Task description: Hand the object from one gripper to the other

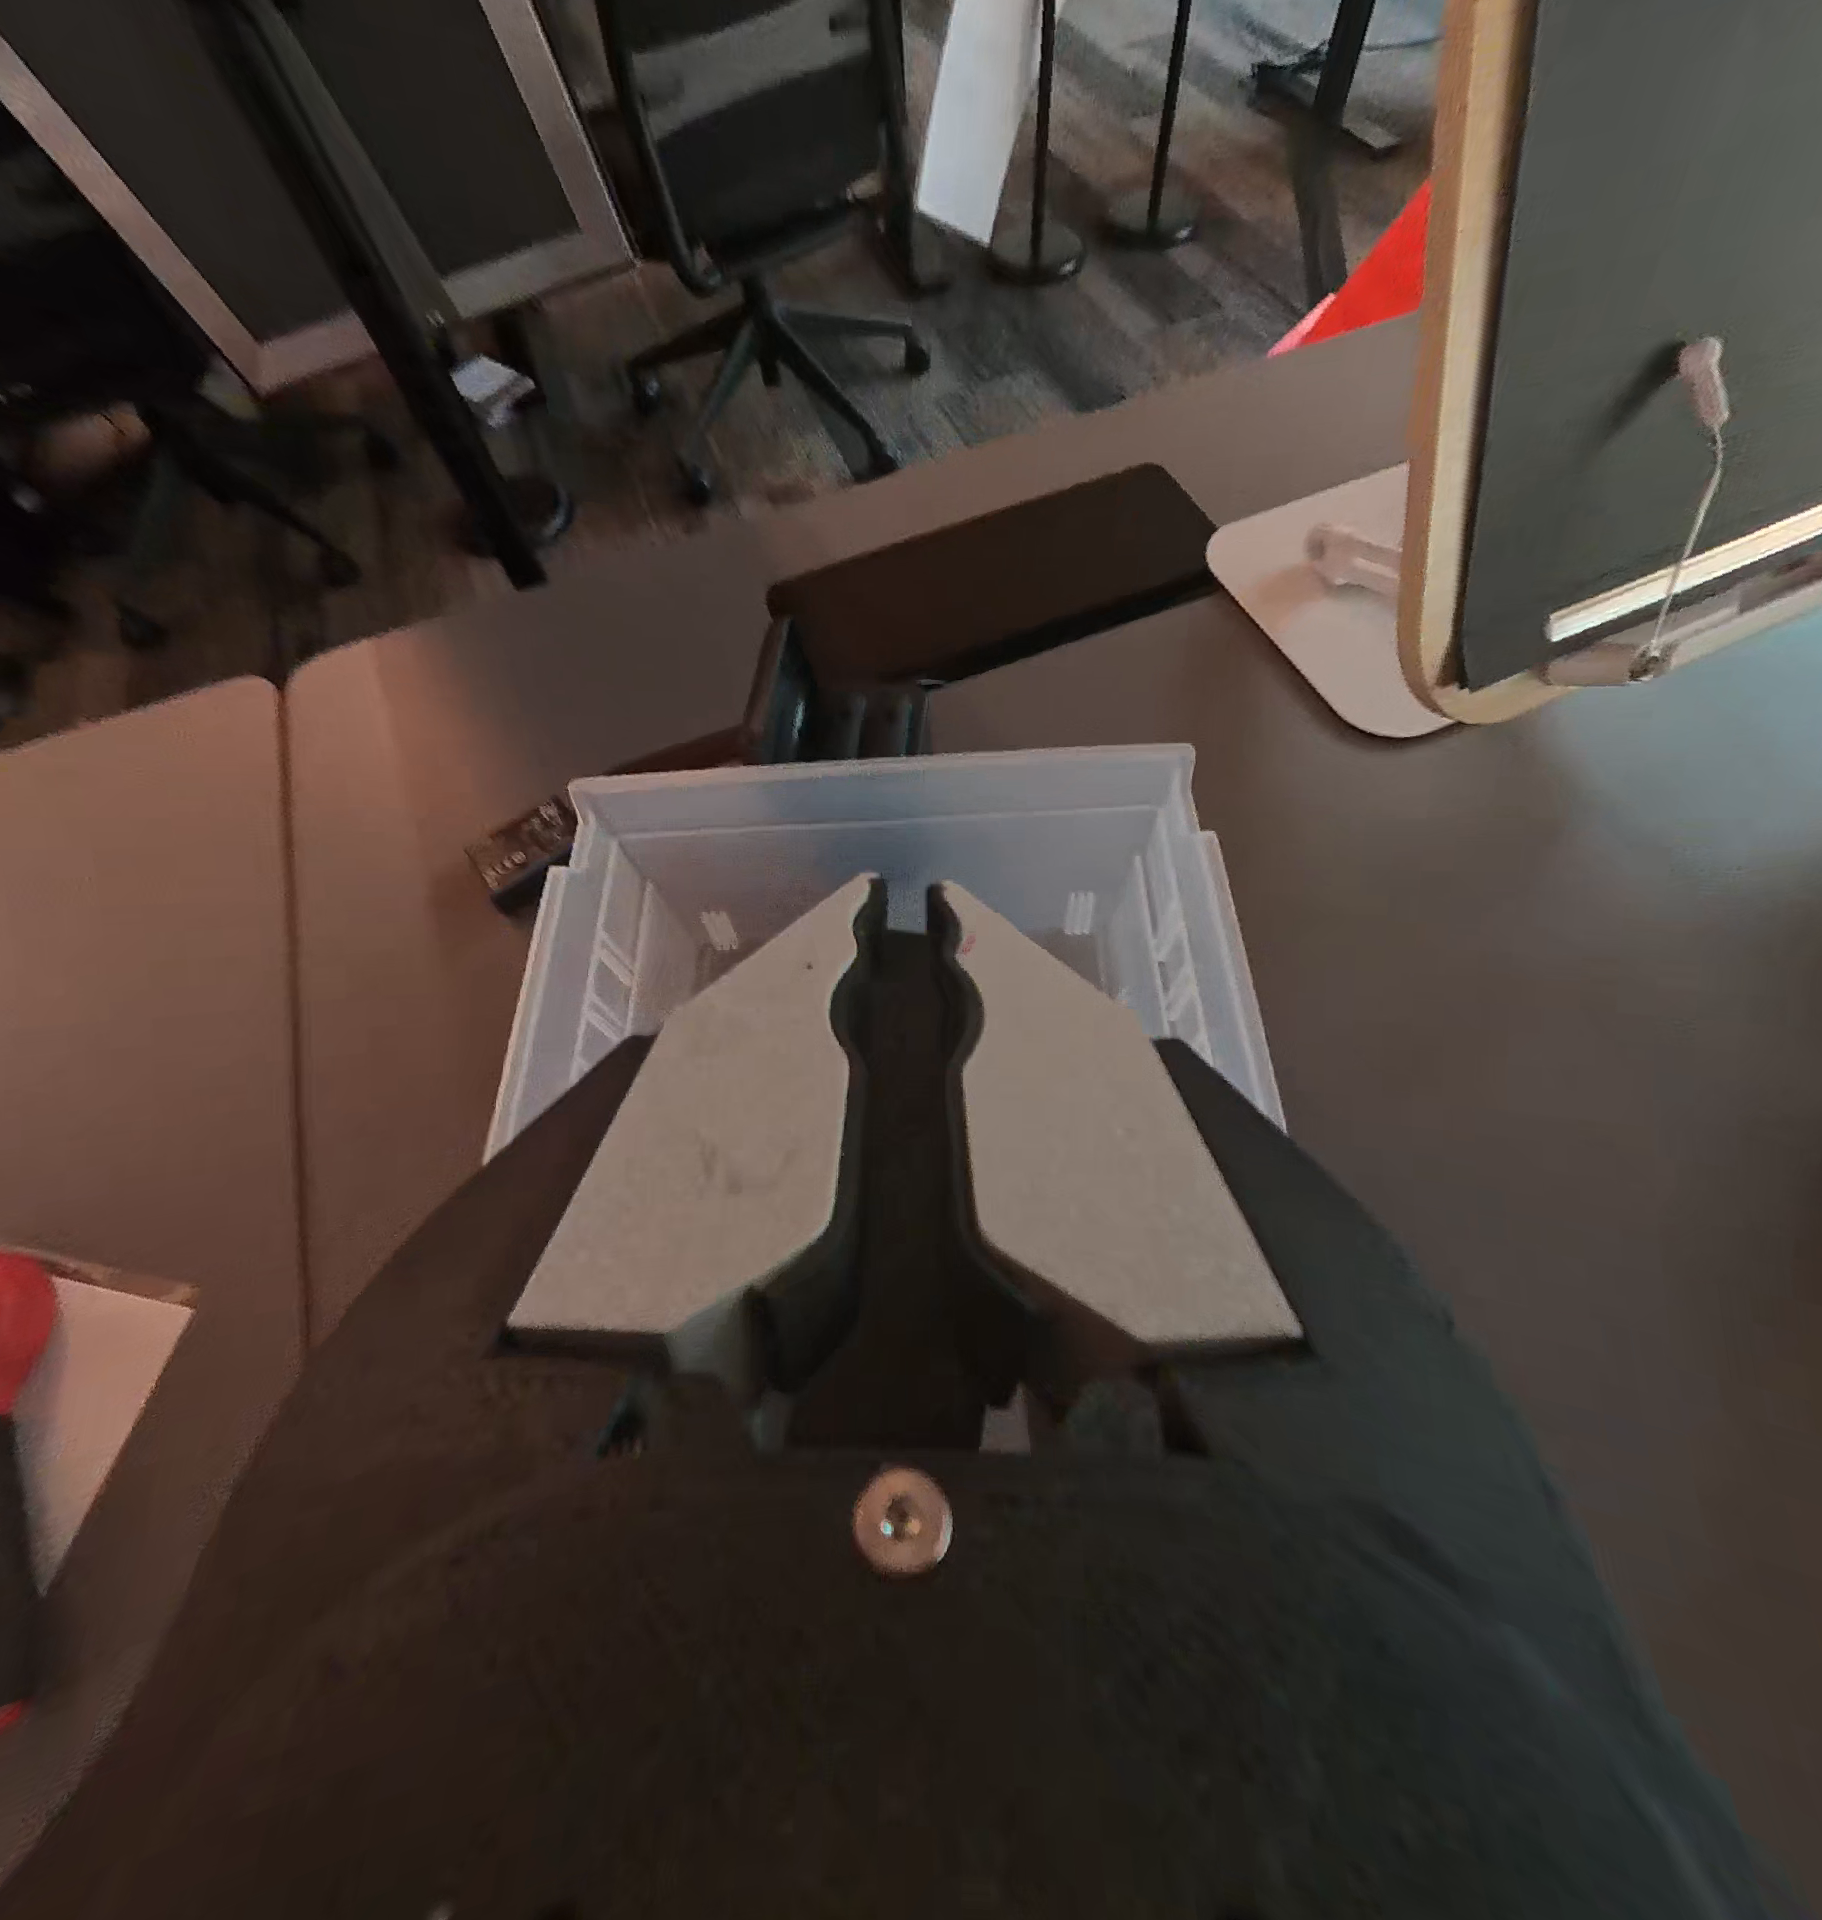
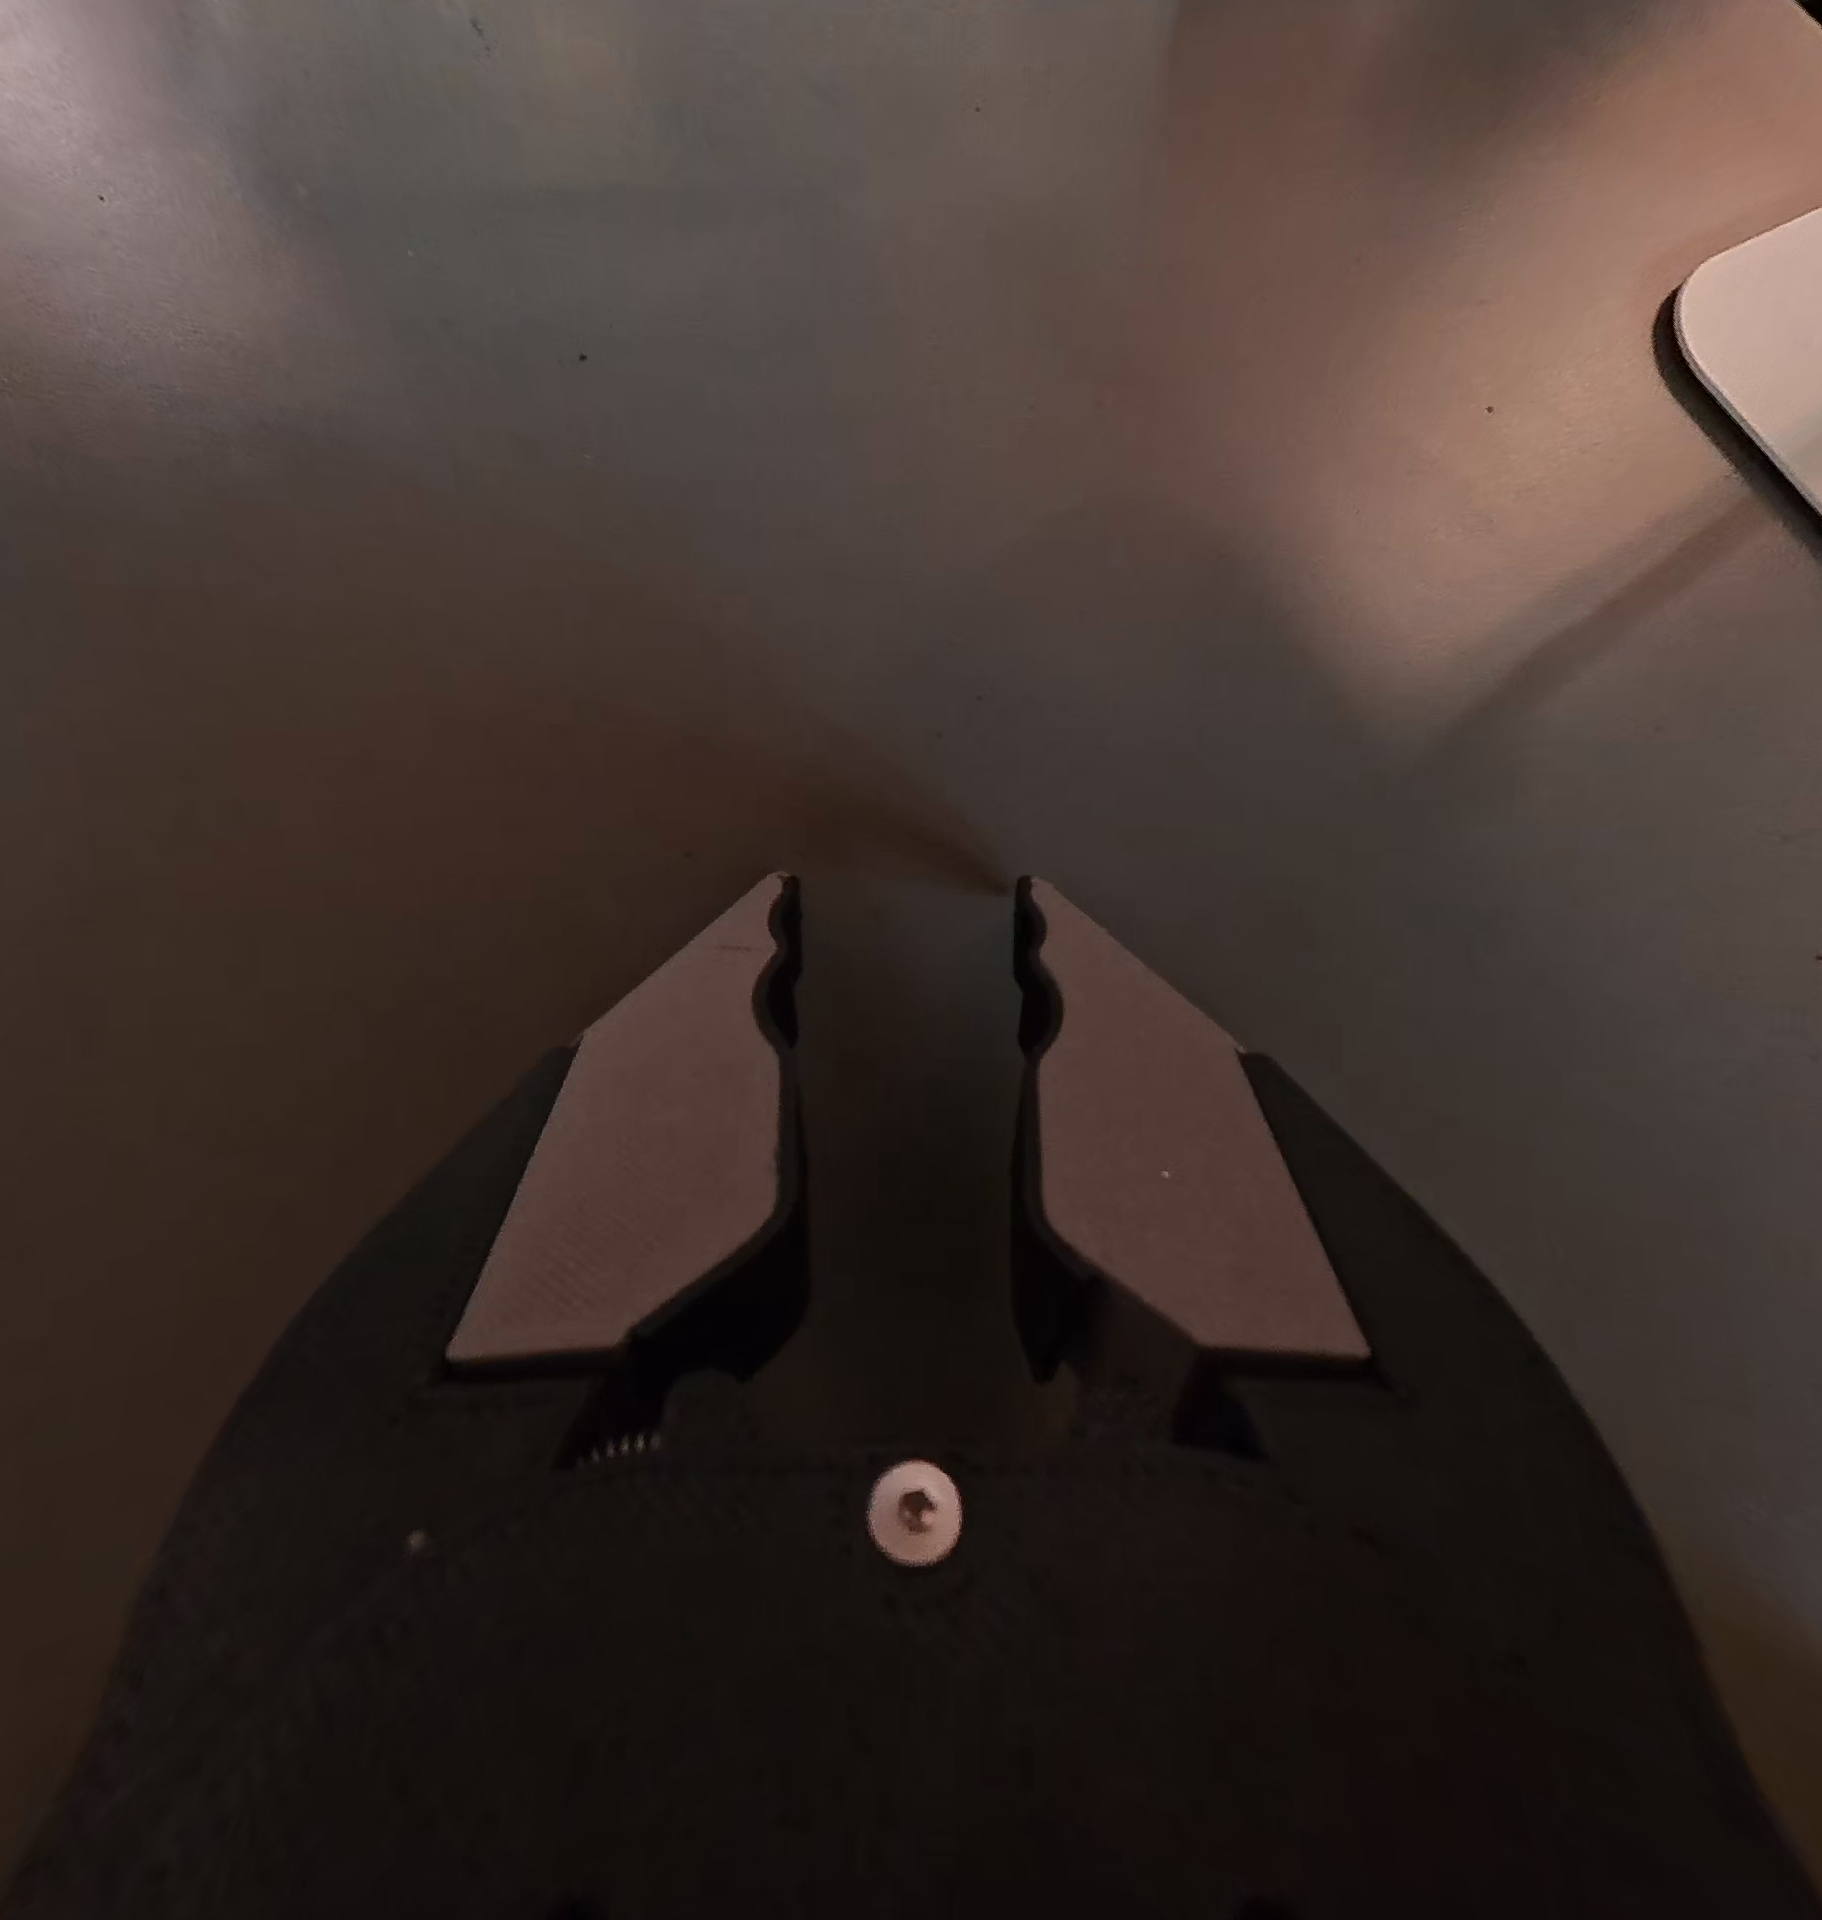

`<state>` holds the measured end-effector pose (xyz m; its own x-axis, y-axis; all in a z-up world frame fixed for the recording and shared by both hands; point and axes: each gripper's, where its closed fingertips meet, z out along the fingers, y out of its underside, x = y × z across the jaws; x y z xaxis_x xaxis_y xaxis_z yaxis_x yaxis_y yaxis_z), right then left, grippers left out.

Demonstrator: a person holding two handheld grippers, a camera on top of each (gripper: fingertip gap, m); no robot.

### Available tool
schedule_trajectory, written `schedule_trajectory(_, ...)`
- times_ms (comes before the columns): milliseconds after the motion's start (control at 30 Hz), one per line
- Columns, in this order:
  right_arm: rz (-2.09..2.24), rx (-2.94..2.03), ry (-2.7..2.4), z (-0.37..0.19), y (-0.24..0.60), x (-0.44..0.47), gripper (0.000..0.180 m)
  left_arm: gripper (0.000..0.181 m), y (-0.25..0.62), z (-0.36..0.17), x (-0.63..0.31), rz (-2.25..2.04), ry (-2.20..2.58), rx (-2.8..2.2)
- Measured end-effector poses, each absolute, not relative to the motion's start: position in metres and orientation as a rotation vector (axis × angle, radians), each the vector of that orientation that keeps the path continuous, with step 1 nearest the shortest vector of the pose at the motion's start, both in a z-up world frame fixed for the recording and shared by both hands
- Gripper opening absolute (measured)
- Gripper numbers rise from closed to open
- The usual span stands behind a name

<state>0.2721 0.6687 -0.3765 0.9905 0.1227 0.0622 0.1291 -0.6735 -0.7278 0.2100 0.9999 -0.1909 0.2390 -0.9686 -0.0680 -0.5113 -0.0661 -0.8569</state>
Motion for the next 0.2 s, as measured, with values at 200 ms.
schedule_trajectory(200, -0.019, -2.314, -0.183, -0.376, 0.669, 0.271, 0.037, 0.044, 1.004, -0.253, 0.195, -0.560, 1.516, -1.909)
